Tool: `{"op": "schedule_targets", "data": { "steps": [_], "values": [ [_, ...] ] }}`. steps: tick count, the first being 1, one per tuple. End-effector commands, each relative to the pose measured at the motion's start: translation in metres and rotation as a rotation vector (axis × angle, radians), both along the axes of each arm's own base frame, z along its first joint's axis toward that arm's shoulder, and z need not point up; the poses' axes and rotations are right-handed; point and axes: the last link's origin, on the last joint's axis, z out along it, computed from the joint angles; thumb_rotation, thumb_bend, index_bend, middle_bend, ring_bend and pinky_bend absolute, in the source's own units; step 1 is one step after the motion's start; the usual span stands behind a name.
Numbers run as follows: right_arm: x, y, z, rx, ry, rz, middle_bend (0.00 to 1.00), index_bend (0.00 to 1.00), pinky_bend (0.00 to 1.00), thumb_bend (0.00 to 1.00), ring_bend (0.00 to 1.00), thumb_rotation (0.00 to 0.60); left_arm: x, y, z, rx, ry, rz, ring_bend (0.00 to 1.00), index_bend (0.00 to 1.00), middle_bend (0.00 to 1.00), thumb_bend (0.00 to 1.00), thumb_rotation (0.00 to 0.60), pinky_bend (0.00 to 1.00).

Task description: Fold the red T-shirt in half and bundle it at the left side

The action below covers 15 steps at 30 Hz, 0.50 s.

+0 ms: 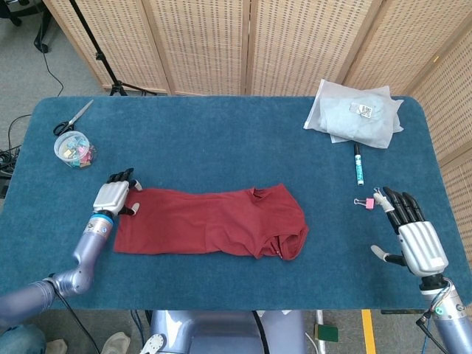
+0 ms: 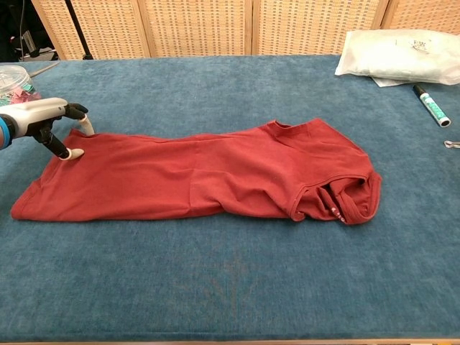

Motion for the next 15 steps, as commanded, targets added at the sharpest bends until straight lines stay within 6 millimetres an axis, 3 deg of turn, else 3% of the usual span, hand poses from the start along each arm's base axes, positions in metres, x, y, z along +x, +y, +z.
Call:
{"op": "schedule_targets", "data": {
  "steps": [1,15],
  "values": [
    [0.0000,0.0001,-0.0003,0.001,0.000,0.000,0.00,0.00,0.00,0.00,0.00,0.600,-0.0019,-0.0044,-0.0012,-0.008,-0.005,0.000,0.00,0.40,0.00,0.38,0.600,0.00],
    [0.0014,0.0012,-0.0017,0.007,-0.003,0.005,0.00,0.00,0.00,0.00,0.00,0.600,-0.0021,0.0003,-0.0040,0.022,-0.002,-0.010,0.00,0.43,0.00,0.39,0.600,0.00]
  ]
}}
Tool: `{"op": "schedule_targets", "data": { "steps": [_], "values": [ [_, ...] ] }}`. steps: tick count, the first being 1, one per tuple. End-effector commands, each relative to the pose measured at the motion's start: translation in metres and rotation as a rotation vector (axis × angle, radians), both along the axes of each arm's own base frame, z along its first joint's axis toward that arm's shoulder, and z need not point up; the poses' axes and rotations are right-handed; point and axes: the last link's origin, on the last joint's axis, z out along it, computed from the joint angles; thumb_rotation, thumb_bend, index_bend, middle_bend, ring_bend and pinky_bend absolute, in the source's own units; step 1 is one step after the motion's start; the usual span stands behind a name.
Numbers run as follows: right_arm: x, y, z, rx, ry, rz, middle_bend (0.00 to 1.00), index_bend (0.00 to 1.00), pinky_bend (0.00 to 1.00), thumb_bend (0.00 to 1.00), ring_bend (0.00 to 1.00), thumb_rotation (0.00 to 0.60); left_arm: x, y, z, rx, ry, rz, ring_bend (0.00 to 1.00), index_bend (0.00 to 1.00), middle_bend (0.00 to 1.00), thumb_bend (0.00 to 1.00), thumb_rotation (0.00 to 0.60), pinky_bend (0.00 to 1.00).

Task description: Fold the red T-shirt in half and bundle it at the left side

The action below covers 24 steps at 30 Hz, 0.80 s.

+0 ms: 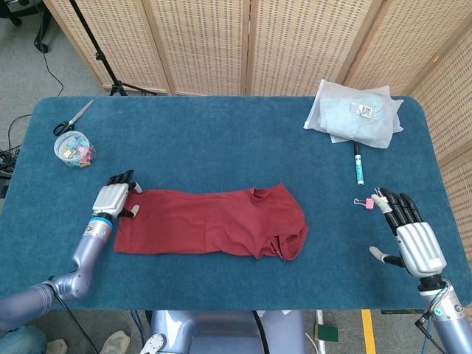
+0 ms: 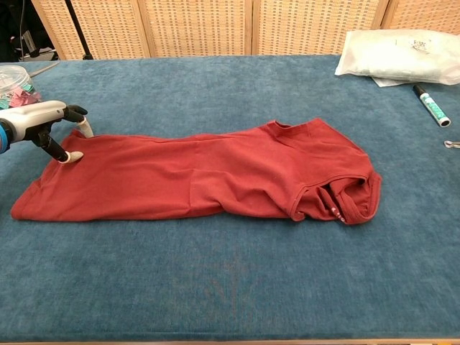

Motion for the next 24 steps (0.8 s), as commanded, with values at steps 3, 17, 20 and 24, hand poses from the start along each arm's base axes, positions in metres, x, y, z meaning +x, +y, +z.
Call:
{"op": "schedule_targets", "data": {
  "steps": [3,17,20,24],
  "values": [
    [0.0002,0.0000,0.0007,-0.001,-0.005,0.000,0.00,0.00,0.00,0.00,0.00,0.600,0.0010,0.0061,-0.0022,0.029,0.013,0.001,0.00,0.46,0.00,0.40,0.600,0.00],
    [0.0006,0.0003,0.0009,0.003,-0.012,0.001,0.00,0.00,0.00,0.00,0.00,0.600,0.0008,0.0090,-0.0106,0.090,0.038,-0.017,0.00,0.66,0.00,0.46,0.600,0.00],
    [0.0004,0.0002,0.0006,0.005,-0.012,0.000,0.00,0.00,0.00,0.00,0.00,0.600,0.0013,0.0086,-0.0115,0.095,0.036,-0.023,0.00,0.68,0.00,0.56,0.600,0.00],
    [0.0002,-0.0002,0.0006,0.006,-0.013,0.000,0.00,0.00,0.00,0.00,0.00,0.600,0.0016,0.0072,-0.0112,0.099,0.039,-0.034,0.00,0.74,0.00,0.66,0.600,0.00]
  ]
}}
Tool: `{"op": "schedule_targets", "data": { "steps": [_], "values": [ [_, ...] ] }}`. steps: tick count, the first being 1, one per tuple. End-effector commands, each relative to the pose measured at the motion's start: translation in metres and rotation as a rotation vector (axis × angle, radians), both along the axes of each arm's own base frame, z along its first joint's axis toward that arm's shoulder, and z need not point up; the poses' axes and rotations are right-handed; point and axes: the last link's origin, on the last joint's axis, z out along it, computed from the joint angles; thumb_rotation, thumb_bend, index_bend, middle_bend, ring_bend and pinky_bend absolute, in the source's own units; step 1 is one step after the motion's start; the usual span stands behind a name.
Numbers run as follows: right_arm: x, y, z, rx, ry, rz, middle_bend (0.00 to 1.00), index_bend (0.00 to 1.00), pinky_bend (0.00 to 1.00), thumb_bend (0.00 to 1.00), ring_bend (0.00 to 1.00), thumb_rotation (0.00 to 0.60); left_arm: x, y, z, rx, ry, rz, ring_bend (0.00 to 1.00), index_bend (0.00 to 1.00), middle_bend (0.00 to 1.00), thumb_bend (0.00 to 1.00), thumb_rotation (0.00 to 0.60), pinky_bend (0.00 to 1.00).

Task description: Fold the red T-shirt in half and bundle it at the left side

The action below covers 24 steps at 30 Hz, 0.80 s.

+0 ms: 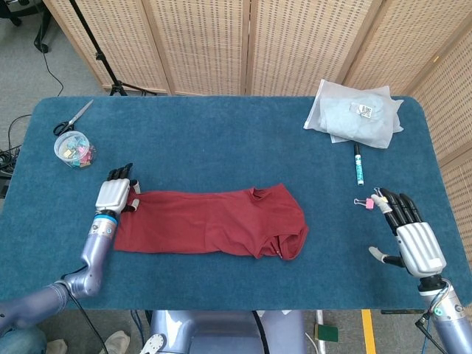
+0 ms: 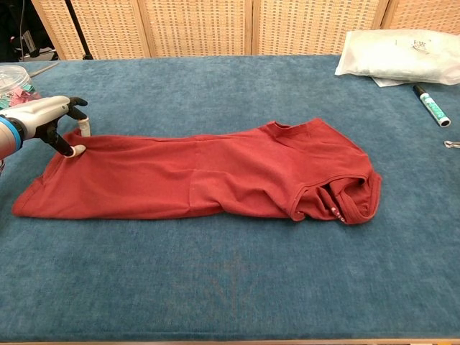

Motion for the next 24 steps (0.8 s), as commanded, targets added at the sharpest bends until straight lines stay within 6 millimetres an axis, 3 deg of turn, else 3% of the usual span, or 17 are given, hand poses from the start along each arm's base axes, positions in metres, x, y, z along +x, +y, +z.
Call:
{"op": "schedule_targets", "data": {
  "steps": [1,17,24],
  "values": [
    [0.000,0.000,0.000,0.000,0.000,0.000,0.00,0.00,0.00,0.00,0.00,0.600,0.000,-0.001,0.001,0.005,0.008,-0.007,0.00,0.74,0.00,0.68,0.600,0.00],
    [0.000,0.000,0.000,0.003,-0.001,0.002,0.00,0.00,0.00,0.00,0.00,0.600,-0.014,0.003,0.022,0.026,0.115,-0.008,0.00,0.80,0.00,0.74,0.600,0.00],
    [0.001,0.001,0.000,0.002,-0.003,0.003,0.00,0.00,0.00,0.00,0.00,0.600,-0.032,0.003,0.046,0.045,0.198,0.005,0.00,0.80,0.00,0.74,0.600,0.00]
  ]
}}
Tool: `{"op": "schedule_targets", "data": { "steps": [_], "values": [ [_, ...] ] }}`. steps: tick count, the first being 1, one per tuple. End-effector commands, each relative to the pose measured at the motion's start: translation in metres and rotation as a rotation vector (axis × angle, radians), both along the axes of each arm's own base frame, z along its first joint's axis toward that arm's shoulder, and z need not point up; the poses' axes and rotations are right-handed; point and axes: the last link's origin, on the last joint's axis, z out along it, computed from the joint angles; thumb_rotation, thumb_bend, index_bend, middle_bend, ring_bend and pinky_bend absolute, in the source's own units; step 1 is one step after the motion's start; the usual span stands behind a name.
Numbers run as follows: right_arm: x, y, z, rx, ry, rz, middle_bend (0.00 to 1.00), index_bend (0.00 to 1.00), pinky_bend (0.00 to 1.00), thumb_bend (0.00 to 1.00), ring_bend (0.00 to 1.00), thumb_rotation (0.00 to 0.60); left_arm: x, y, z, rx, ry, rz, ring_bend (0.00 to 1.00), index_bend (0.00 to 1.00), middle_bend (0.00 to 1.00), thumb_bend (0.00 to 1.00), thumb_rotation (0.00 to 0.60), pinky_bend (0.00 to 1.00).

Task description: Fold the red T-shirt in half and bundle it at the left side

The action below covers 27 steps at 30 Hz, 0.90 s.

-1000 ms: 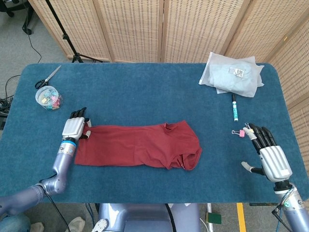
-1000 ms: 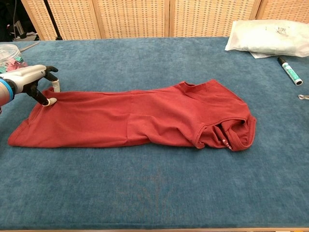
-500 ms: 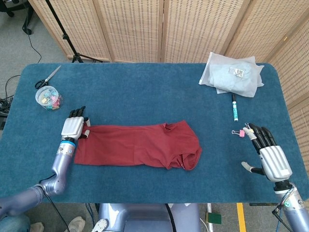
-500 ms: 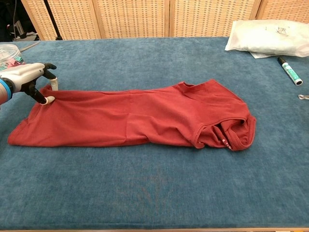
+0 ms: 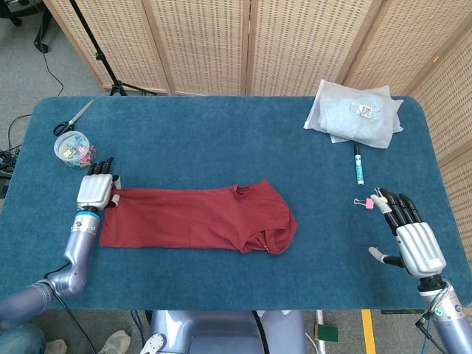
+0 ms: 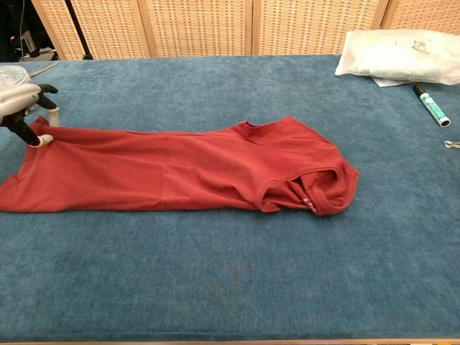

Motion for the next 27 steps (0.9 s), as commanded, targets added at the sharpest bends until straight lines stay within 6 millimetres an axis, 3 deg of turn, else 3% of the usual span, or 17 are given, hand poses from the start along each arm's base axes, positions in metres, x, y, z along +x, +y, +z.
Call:
{"op": "schedule_targets", "data": {
  "steps": [1,16,27],
  "values": [
    [0.000,0.000,0.000,0.001,-0.001,0.000,0.00,0.00,0.00,0.00,0.00,0.600,-0.008,-0.001,0.010,0.009,0.032,0.008,0.00,0.80,0.00,0.74,0.600,0.00],
    [0.002,0.001,0.000,0.005,-0.007,0.007,0.00,0.00,0.00,0.00,0.00,0.600,-0.050,-0.015,0.085,0.069,0.140,-0.014,0.00,0.80,0.00,0.74,0.600,0.00],
    [0.003,0.003,0.000,0.007,-0.007,0.012,0.00,0.00,0.00,0.00,0.00,0.600,-0.081,-0.011,0.117,0.108,0.173,0.039,0.00,0.80,0.00,0.74,0.600,0.00]
  ]
}}
